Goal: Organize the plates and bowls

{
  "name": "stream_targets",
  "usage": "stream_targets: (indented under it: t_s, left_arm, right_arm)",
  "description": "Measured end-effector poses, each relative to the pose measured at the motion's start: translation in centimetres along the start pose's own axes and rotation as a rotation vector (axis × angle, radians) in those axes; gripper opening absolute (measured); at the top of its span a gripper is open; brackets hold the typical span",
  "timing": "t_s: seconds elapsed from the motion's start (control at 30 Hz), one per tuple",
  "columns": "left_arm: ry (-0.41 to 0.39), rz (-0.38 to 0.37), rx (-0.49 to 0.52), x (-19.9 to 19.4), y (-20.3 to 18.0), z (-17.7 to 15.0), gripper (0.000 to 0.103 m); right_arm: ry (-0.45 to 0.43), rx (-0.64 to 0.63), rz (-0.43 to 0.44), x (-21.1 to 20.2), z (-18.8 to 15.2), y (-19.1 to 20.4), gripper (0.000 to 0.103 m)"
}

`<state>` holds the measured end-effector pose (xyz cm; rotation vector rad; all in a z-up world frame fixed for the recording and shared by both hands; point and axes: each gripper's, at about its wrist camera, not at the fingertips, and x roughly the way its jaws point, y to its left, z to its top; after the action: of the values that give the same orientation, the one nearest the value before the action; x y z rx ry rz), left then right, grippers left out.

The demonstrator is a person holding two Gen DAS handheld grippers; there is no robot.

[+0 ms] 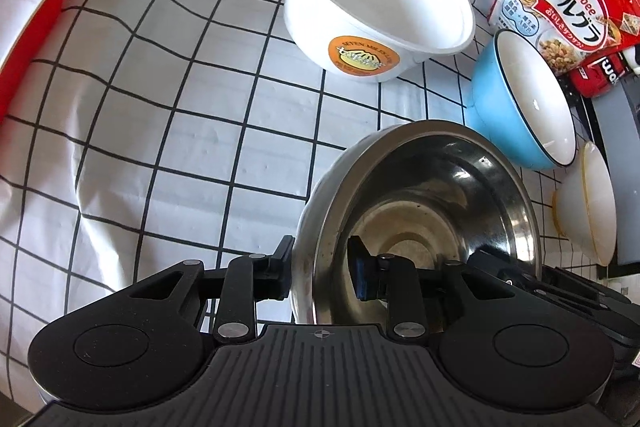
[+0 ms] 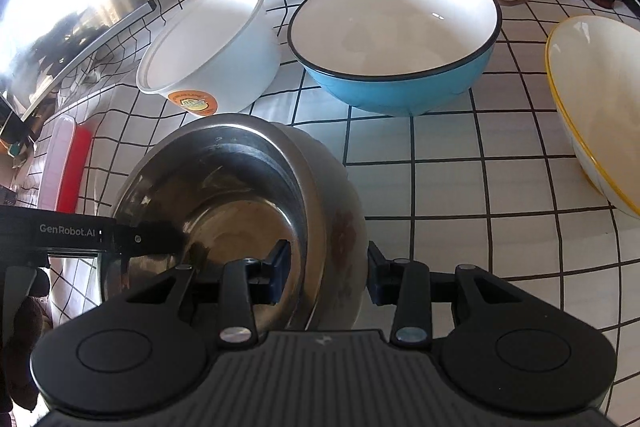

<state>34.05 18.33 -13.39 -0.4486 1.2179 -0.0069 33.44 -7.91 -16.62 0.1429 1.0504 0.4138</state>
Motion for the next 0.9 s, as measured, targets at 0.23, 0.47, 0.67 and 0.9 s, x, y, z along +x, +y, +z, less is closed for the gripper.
stream_targets:
  t_s: [0.23, 0.47, 0.67, 0.9]
  left_arm:
    - [-0.08, 0.032, -0.012, -2.0, -0.4, -0.3, 0.028]
    - [-0.37, -0.01, 0.008, -7.9, -3.6, -0.6, 0.028]
    - [-0.402, -0.179, 0.037, -8.1, -9.6, -1.0, 0.028]
    - [-0.243, -0.262, 0.145, -3.6, -16.9, -2.7, 0.028]
  right_arm:
    - [-0.089, -0.076, -0.043, -2.6, 0.7, -0.2, 0.043]
    - [-0.285, -0.183, -0.116, -9.5, 1.5, -2.4, 0.046]
    - [-0.369, -0.16, -0.272, -13.6, 3.0, -8.5, 0.066]
    - [-0.314, -0.178, -0.497, -13.7, 3.0, -13.7, 0.076]
